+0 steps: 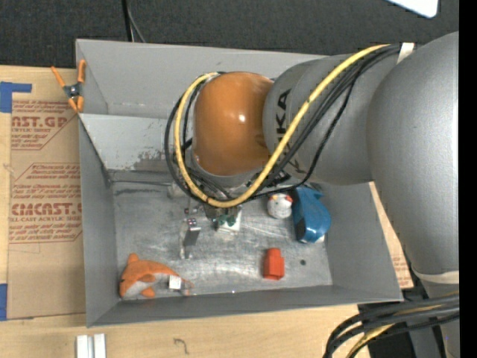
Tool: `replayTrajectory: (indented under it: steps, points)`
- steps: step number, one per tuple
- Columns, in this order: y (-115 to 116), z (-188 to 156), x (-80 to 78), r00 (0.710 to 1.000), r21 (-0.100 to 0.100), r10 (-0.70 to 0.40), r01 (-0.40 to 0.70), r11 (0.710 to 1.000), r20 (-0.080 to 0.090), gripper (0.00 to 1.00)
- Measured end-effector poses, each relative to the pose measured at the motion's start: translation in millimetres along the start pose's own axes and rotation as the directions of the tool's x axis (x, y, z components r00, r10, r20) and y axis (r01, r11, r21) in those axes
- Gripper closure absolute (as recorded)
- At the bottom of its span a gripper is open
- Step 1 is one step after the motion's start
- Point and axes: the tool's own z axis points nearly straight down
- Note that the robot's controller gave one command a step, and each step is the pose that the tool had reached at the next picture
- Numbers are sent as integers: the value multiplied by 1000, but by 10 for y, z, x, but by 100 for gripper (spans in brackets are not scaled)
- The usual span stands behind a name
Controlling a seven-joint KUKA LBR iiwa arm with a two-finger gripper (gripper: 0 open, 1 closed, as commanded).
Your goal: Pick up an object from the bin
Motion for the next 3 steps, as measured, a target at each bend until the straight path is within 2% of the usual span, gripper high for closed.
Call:
replayTrajectory:
  steps: [1, 2, 3]
  points:
    - [19, 83, 16, 999, 0, 41, -41, 999, 3, 0]
    - [-2, 132, -66, 1000, 2, -14, 14, 1000, -11, 0]
    - [-177, 346, -227, 995, 0, -103, 103, 995, 12, 0]
